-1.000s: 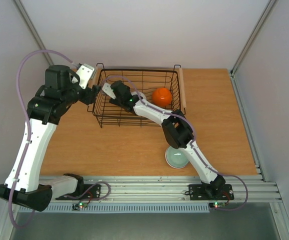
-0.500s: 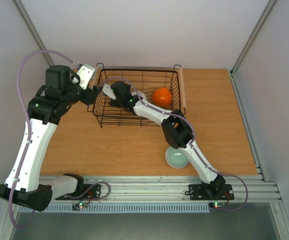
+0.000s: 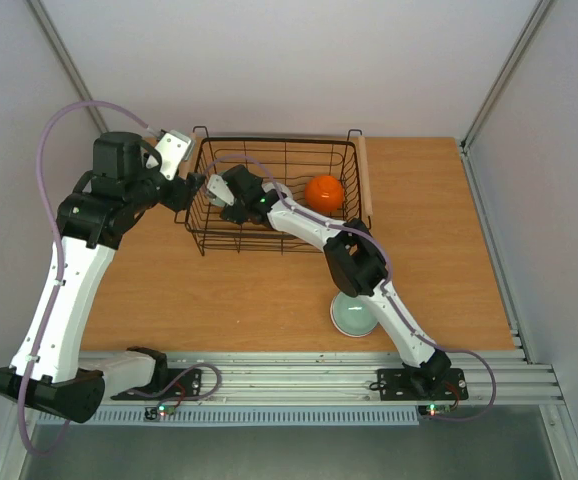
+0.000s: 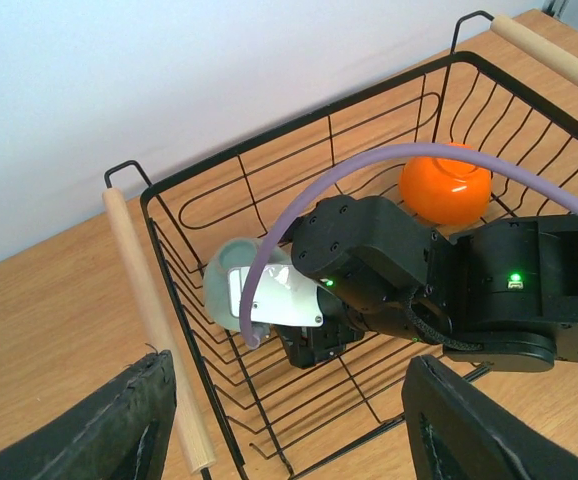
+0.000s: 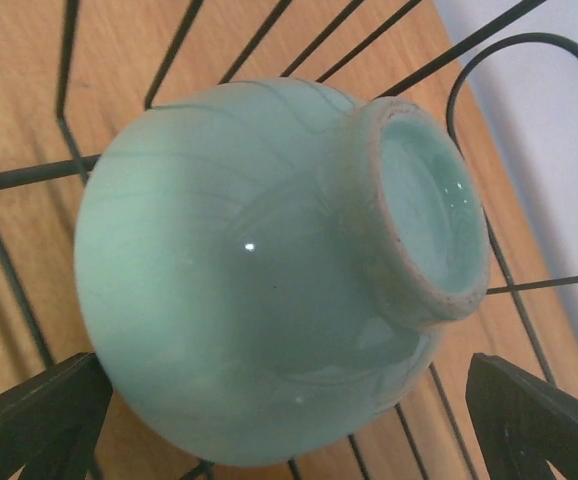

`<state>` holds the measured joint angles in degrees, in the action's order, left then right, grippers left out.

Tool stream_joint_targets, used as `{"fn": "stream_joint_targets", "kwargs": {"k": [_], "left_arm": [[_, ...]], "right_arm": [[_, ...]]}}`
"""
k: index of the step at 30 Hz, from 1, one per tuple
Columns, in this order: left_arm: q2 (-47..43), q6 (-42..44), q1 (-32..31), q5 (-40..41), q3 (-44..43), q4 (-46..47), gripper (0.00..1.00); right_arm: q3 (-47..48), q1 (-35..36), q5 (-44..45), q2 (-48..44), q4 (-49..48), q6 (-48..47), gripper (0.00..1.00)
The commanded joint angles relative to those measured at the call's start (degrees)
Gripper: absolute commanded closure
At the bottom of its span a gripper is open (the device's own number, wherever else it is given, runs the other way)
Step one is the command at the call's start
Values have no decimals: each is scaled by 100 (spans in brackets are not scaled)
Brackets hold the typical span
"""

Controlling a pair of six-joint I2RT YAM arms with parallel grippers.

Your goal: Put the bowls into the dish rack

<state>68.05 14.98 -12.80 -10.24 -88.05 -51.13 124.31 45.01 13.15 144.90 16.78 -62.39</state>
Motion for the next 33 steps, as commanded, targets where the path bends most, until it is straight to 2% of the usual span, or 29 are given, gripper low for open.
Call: {"fn": "stream_joint_targets", "kwargs": {"k": [1,10,14,18,26,33], "left_arm": [[-125,-22,42,-88,35,255,38],[-117,-31,41,-237,81,263,37],[-83,-52,43,-475,157,287,37],[29,-107,43,-879,260,322,38],[459,-539,-127,-1605,136,287,41],[1275,-370,-1705,-915,-216,-15,42]], "right_arm": [[-123,16,-400,-682,178,370,1],[-933,-223,-1697,-1744,123,1420,2],[-1322,-473,-1936,-2140,-152,1948,1],[-1964,-829,-1510,-2715,-631,2654,1],[-3250,-1160,-130,-4262,-573,3348,2],[-3956,-1307,651,-5702,113,4058,2]]}}
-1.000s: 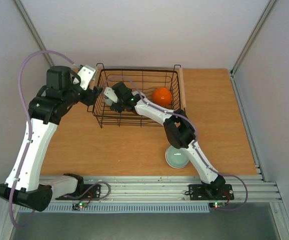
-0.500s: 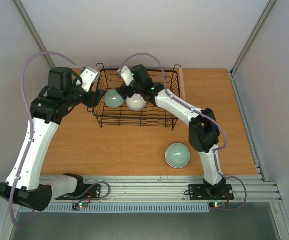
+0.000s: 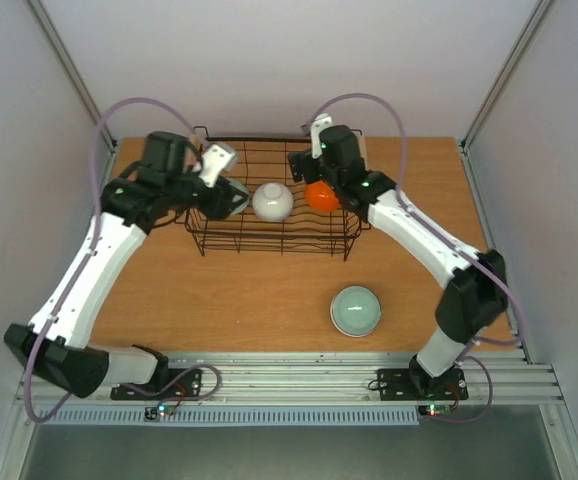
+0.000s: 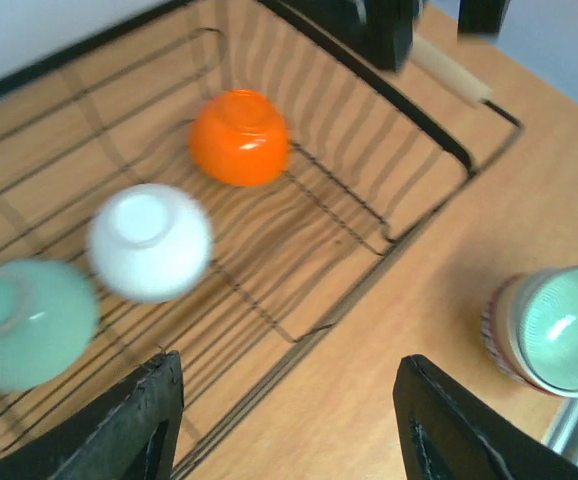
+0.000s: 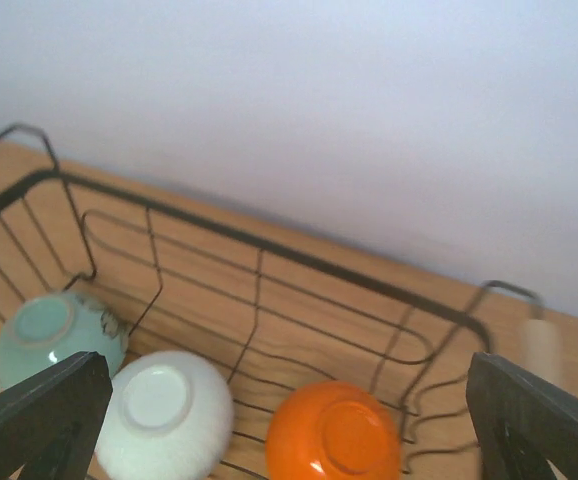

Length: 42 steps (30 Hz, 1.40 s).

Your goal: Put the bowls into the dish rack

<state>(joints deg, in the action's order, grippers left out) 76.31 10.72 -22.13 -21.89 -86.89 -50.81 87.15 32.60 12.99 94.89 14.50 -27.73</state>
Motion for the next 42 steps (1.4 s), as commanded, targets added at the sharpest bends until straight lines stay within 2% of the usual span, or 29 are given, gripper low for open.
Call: {"fn": "stream_joint_targets", "kwargs": {"k": [1,8,14,20,37,42], "left_arm": [[616,134,-1051,385,-413,-110,43],[1564,493,-2566,920,-706,-257,44],[2044,545,-3418,1089,-824,-246,49],[2517,526,-4035,1169,-945,-203,49],[3777,512,-4308,1747,-1546,103,52],[3973,518,-4308,1817,-1592,216,53]], "right_arm": [[-310,-73,725,-890,479,647,1],[-1089,-92,1030,-2339,1167,978,3],[-1833,-101,1396,-3585,1464,1193,4],[-2160,-100,1431,-4257,1753,1286,4],[-2829,-97,1213,-5222,1662,1305,3],[-2995,-96,1495,-5570,1499,1304,3]]}}
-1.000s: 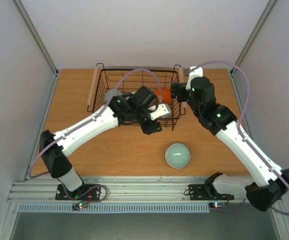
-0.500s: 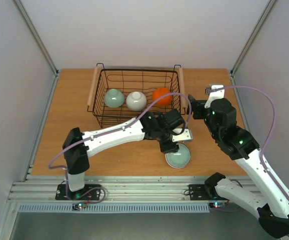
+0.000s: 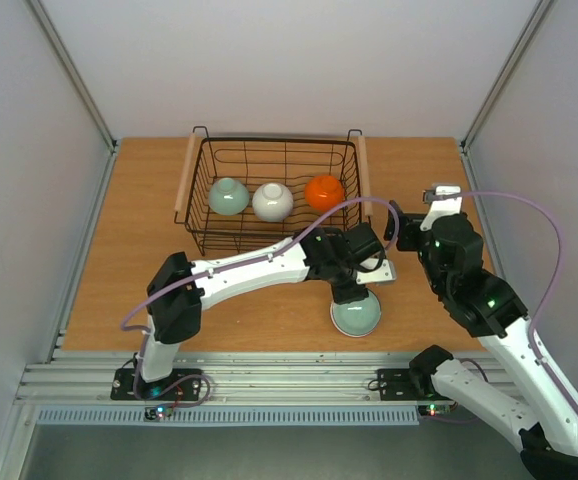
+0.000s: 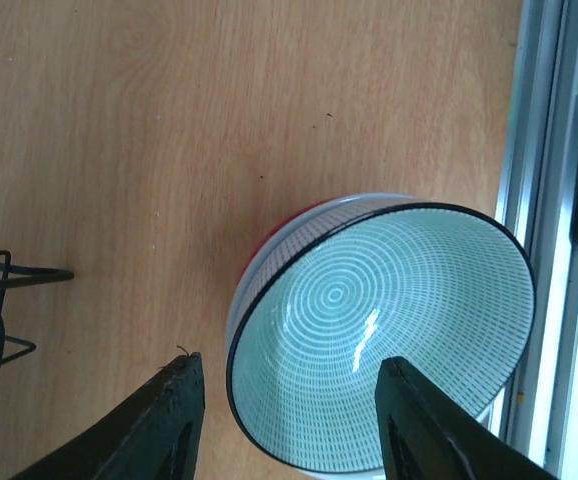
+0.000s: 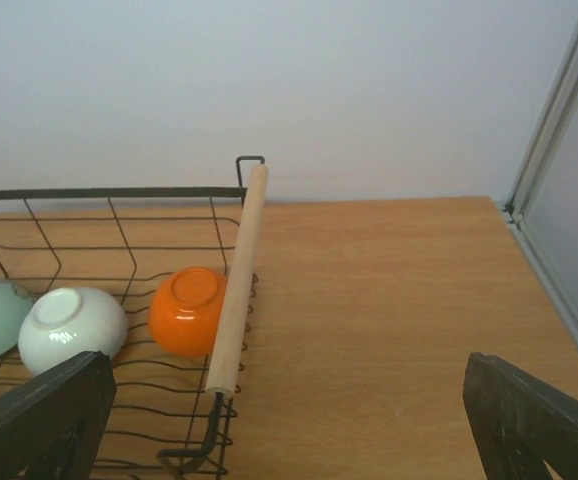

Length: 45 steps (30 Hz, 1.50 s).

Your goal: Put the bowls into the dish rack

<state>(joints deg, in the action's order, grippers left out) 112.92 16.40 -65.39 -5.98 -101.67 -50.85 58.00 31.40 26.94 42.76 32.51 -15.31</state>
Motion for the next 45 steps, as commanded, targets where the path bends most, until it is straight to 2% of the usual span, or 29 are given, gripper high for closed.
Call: {"fn": "stream_joint_targets", "kwargs": {"k": [1,7,14,25,33,36,45], "left_arm": [[335,-38,17,270,-70,253,53],[283,29,31,373,326,620,53],[304,73,52,482,425,777,54],[361,64,71,394,447,792,81],[420,91,72,216,424,695,87],[415,108,74,166,401,662,99],[68,338,119,-115,110,309,100]], "right_arm": [[-145,24,264,-563,-370,71,3],[-323,24,1203,-1279,-494,113,3],[-333,20,1182,-1379,-465,143,3],[-346,24,1217,-1433,-465,125,3],[-350,24,1241,-1420,-465,116,3],[-355,24,1256,-1406,-465,108,3],[-309,24,1195,-1196,-415,98,3]]}}
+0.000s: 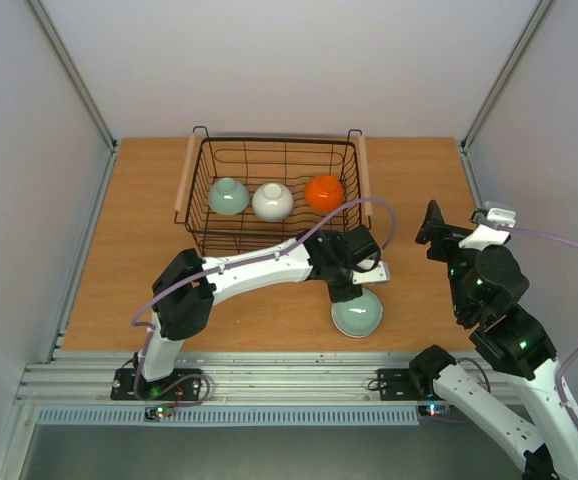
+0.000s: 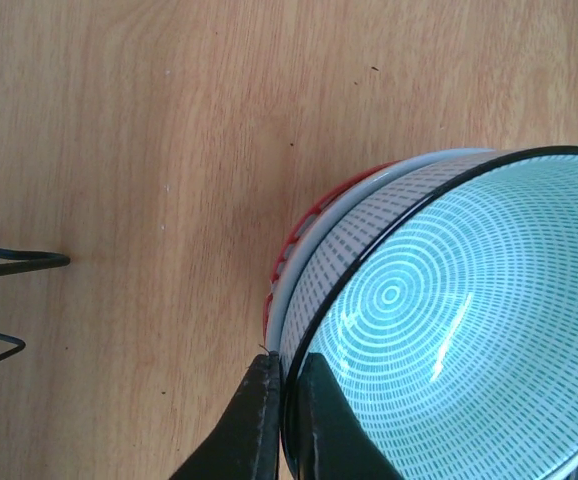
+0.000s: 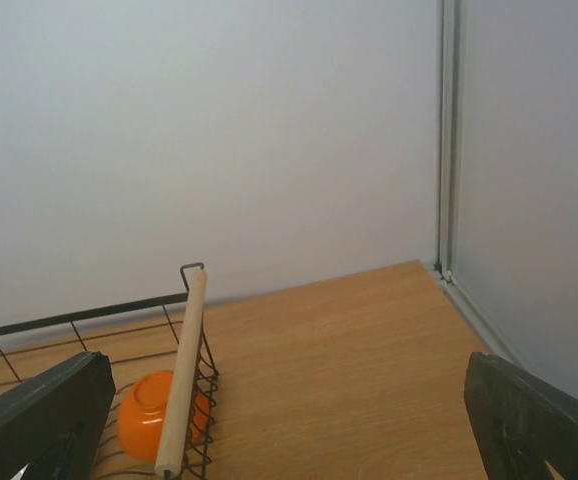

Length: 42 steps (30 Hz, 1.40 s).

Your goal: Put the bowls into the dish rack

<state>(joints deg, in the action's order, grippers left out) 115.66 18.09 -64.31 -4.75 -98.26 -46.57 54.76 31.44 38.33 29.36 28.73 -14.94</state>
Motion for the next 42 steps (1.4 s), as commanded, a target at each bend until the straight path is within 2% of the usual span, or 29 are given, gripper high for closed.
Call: {"fn": "stream_joint_targets", "kwargs": {"k": [1,9,12,16,20,22,27,32,36,42], "left_arm": [[-267,189,27,-296,-247,-166,100],[-967,359,506,-736,-530,-633,100],[-1389,424,771,-759,-548,-722,100],[-1823,477,1230,-877,-534,-819,100],[-2084,430,1735,-1136,-661,-902,100],[-2188,477,1973,-1154,-637,-877,99],[-2408,505,2610,-1480,-455,-725,100],[-2616,293,3136,-2548,-352,-759,100],[-2715,236,3305,-3351,-348,-839,100],[-2721,102,3586,-4357,-388,-868,100]], "right_arm": [[29,16,14,185,-16,61,3],[173,20,-432,595,199,186,3],[111,20,-143,462,135,194,3],[132,19,-491,334,77,188,2],[361,16,-1512,711,296,442,3],[337,19,-2342,849,166,638,3],[95,19,-4396,1119,-599,1173,2],[-208,11,-5998,1478,-1586,1735,2],[-363,7,-6544,1700,-2083,1978,1],[-493,2,-6639,1809,-2304,2125,1]]}}
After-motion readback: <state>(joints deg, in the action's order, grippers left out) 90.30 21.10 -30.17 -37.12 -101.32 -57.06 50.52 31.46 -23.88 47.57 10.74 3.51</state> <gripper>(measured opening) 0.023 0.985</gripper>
